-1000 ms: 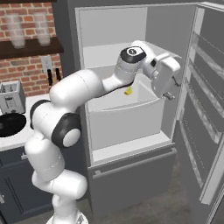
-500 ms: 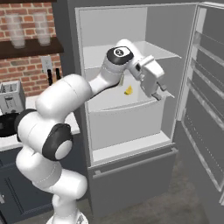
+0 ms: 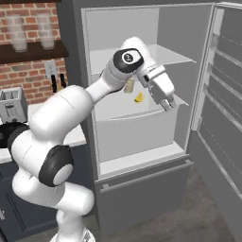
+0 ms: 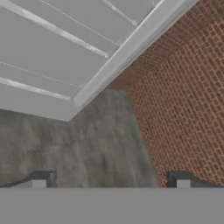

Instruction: Grab a lemon wedge from the fridge and one ice cube from the ice bowl, and put them in the glass of lemonade.

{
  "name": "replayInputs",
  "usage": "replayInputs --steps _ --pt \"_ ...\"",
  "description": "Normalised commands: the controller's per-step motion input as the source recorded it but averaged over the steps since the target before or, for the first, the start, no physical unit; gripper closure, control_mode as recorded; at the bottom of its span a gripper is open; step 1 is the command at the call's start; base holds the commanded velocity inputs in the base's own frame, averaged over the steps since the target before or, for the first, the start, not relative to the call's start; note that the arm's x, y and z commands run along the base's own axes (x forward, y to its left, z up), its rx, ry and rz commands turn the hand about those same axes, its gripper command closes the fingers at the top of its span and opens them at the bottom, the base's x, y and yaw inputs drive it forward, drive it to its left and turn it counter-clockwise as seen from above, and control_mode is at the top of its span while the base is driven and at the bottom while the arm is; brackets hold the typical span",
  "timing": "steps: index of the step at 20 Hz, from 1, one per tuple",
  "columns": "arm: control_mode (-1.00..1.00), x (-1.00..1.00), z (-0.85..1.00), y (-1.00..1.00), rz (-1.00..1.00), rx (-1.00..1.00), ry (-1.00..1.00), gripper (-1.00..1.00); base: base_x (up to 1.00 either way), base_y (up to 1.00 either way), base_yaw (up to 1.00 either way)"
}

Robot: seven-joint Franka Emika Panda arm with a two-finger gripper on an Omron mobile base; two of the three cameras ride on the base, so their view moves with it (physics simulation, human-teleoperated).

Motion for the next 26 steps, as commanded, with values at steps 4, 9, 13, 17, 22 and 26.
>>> replayInputs --steps 4,9,13,17,22,26 --pt "-1.0 -0.04 0.0 0.51 0.21 0.36 -0.26 -1.0 0.0 0.0 0.0" --pt "-1.0 -0.15 0.11 0.25 0.16 0.24 -0.17 -1.0 0.0 0.0 0.0" --pt "-1.0 -0.8 0.32 0.66 0.06 0.12 -0.04 -1.0 0.0 0.0 0.0" --pt "-1.0 -0.78 0.06 0.98 0.1 0.11 0.0 -1.0 0.0 0.0 0.0" --pt "-1.0 -0.42 -0.08 1.0 0.23 0.05 0.0 -1.0 0.0 0.0 0.0" --pt "-1.0 -0.28 -0.31 0.99 0.26 0.03 -0.01 -1.0 0.0 0.0 0.0"
